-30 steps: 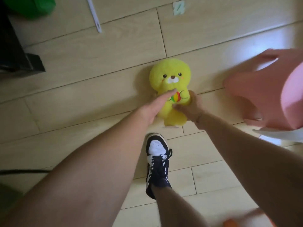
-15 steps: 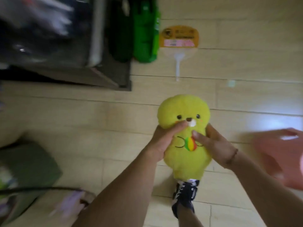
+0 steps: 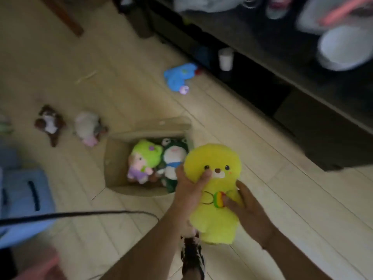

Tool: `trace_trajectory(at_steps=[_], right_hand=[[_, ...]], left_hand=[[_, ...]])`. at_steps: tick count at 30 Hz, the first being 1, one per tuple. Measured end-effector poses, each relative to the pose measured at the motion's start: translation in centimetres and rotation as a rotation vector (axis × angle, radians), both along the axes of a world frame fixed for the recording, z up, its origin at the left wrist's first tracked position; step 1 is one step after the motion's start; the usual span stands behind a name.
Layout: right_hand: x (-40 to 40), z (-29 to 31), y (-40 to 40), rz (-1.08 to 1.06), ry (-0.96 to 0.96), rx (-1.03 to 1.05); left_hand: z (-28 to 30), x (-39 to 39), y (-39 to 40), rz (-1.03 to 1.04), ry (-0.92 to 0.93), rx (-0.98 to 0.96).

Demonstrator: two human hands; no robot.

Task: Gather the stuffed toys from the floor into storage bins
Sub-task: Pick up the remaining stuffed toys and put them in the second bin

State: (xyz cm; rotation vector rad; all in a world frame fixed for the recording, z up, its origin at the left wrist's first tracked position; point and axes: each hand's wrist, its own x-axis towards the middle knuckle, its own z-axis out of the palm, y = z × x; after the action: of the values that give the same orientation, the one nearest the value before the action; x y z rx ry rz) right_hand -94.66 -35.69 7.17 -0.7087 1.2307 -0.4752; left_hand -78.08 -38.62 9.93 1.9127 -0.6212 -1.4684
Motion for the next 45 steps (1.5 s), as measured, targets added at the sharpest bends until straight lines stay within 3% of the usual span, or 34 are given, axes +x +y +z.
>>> trace_trajectory(at_steps=[3, 5, 8, 11, 14, 18, 21, 26, 30, 34, 38, 45], right_hand=[[10.1, 0.3, -2.8, 0.103, 0.012, -0.032], [15.5, -0.1, -4.4, 0.177, 0.062, -0.042], [21.1, -2.8, -6.2, 0.326, 0.211, -0.024], [22.7, -6.6, -7.3, 0.545, 0.459, -0.034], [23.3, -6.2, -9.3, 0.609, 0.632, -0.005], [23.5, -6.8, -12.0, 0.727, 0.694, 0.015], [24.1, -6.9, -14.1, 0.803, 0.698, 0.040], [24.7, -6.7, -20.4, 0.794, 0.685, 0.031], [24.9, -8.4, -28.3, 0.501, 0.640, -0.038], [25.0, -13.5, -37.2, 0.350, 0.558, 0.023], [25.2, -19.2, -45.5, 0.342, 0.546, 0.072], [26.8, -30.6, -59.0, 0.512, 0.745, -0.115]], left_hand=[[1.3, 9.7, -1.1, 0.117, -0.158, -0.078], [0.5, 14.9, -1.5, 0.149, -0.162, -0.109], [-2.8, 21.0, -1.2, 0.119, -0.218, -0.016], [-5.9, 24.3, -0.5, 0.078, -0.234, 0.106], [-7.6, 25.8, 0.2, -0.067, -0.229, 0.196], [-8.6, 26.2, -0.1, -0.092, -0.081, 0.347], [-9.1, 26.1, -1.1, -0.146, -0.131, 0.433], [-8.6, 24.8, -6.7, -0.050, -0.195, 0.368], [-9.2, 23.2, -16.4, 0.113, -0.006, 0.171], [-12.8, 21.7, -27.4, 0.205, 0.068, 0.137], [-17.6, 21.8, -37.4, 0.249, 0.204, 0.145], [-24.3, 27.8, -45.4, 0.391, 0.149, 0.204]])
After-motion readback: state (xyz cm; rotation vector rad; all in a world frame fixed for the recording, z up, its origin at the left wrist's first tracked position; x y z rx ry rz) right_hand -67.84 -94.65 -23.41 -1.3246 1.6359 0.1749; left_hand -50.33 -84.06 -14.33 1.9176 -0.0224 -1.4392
